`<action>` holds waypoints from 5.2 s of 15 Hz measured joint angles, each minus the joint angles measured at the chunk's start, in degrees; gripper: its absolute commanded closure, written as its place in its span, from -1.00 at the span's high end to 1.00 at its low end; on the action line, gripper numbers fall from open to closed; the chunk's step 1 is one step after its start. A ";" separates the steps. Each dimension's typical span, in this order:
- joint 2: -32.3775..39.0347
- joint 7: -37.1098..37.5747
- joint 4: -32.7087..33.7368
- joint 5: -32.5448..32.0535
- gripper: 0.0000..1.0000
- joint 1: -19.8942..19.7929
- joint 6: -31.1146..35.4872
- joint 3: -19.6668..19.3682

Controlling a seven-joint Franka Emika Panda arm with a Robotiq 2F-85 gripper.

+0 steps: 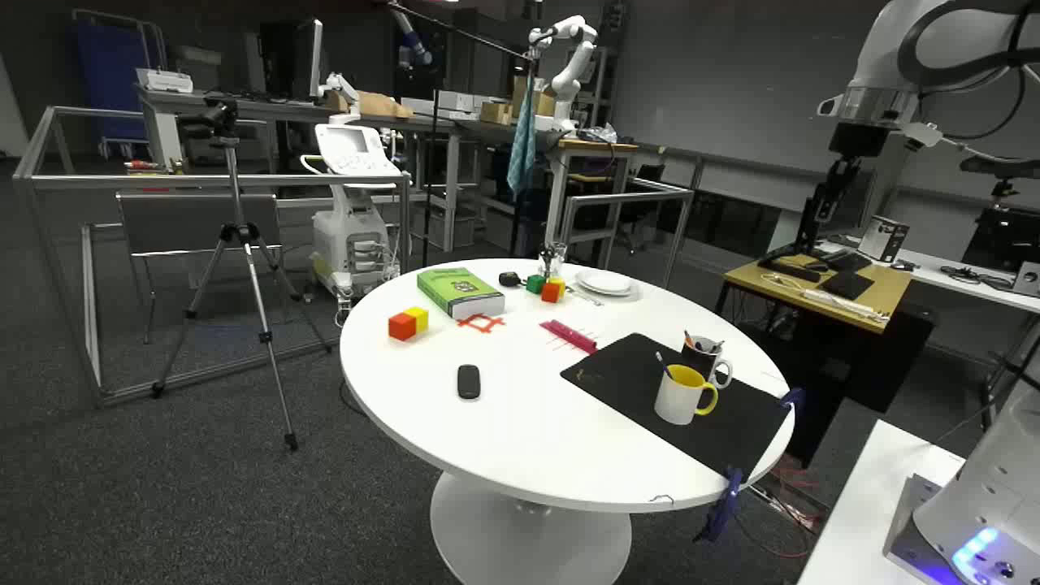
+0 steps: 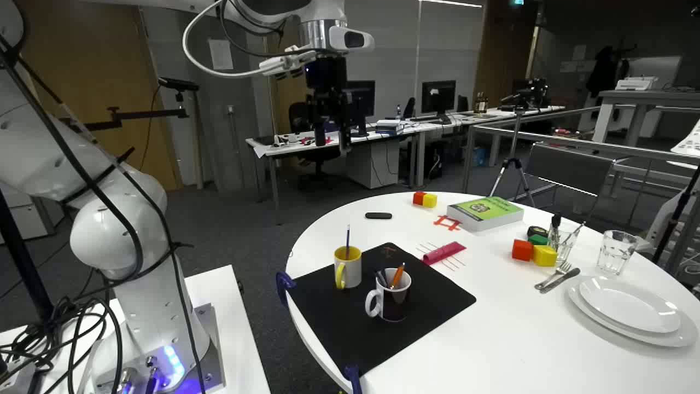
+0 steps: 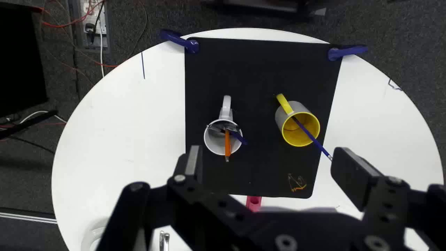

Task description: Move the pencil from the left cup to the right cup

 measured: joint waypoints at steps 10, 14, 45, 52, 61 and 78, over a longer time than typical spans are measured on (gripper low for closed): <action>0.70 0.01 -0.79 0.34 1.00 0.64 1.24 0.36; 4.50 -1.02 -2.05 2.55 1.00 3.58 5.99 0.62; 27.27 -32.82 -1.16 13.03 1.00 9.29 23.95 4.31; 36.75 -49.38 0.05 16.09 1.00 9.19 32.26 7.36; 42.38 -48.83 2.14 15.51 1.00 8.99 33.07 10.34; 50.39 -34.28 8.43 6.49 0.93 9.03 33.06 13.34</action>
